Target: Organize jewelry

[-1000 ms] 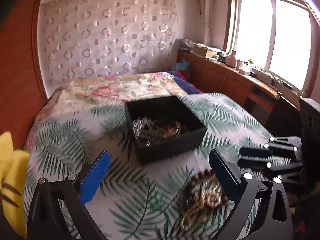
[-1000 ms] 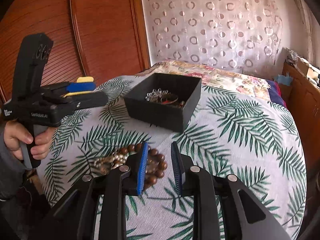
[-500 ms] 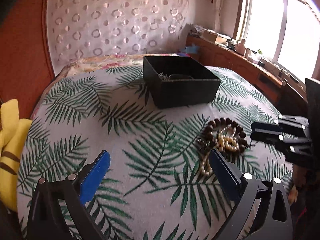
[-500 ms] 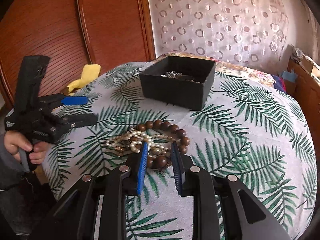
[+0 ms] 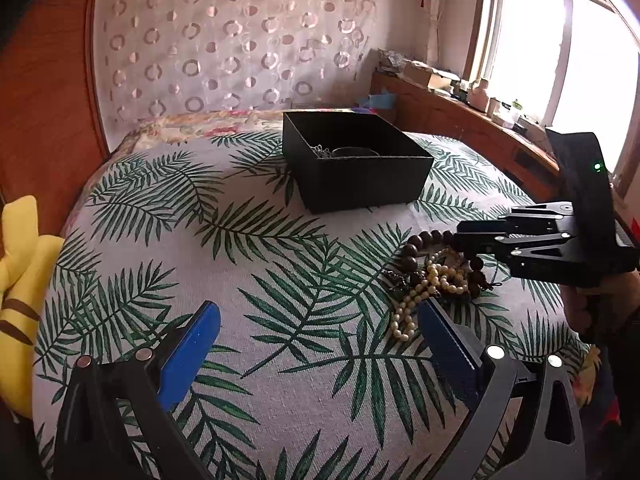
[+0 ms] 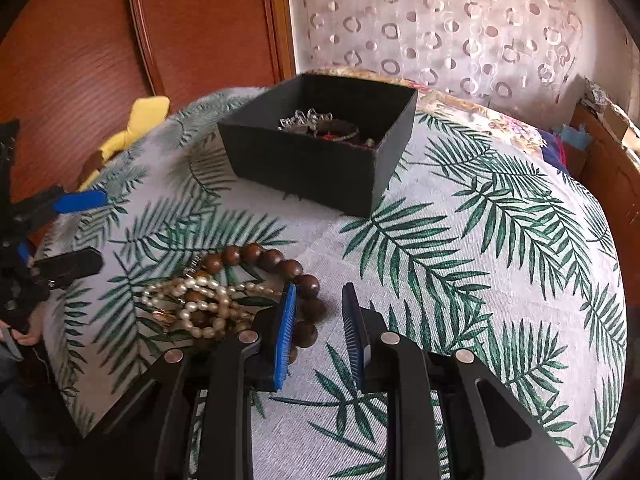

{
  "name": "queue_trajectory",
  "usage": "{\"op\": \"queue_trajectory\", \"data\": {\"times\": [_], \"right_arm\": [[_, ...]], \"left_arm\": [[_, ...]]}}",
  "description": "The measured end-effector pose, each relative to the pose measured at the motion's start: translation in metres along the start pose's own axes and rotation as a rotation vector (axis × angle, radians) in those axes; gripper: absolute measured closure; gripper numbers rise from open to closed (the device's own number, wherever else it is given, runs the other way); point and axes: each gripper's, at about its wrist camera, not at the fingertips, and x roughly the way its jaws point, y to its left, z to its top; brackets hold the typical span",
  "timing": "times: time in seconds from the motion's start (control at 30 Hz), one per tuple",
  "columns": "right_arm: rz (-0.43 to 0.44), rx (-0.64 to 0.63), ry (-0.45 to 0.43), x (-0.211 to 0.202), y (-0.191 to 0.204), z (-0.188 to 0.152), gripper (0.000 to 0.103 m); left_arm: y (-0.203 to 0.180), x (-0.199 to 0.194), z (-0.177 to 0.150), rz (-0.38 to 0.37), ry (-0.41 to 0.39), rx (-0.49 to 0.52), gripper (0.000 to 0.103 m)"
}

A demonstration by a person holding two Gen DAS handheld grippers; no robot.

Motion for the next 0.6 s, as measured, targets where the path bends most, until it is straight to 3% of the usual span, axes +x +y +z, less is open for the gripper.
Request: {"op": "queue_trajectory", "data": {"times": [0.07, 0.6], "right_arm": [[0.015, -0.001, 0.0, 0.001, 0.001, -0.001, 0.088], [-0.018, -0.063, -0.251, -0.081, 0.015, 0.023, 0.088]], "left_arm": [[-0.002, 0.0, -0.001, 0.001, 0.003, 0.002, 0.008], [-0.01, 0.008, 0.002, -0.006, 0.021, 0.013, 0.008]]}}
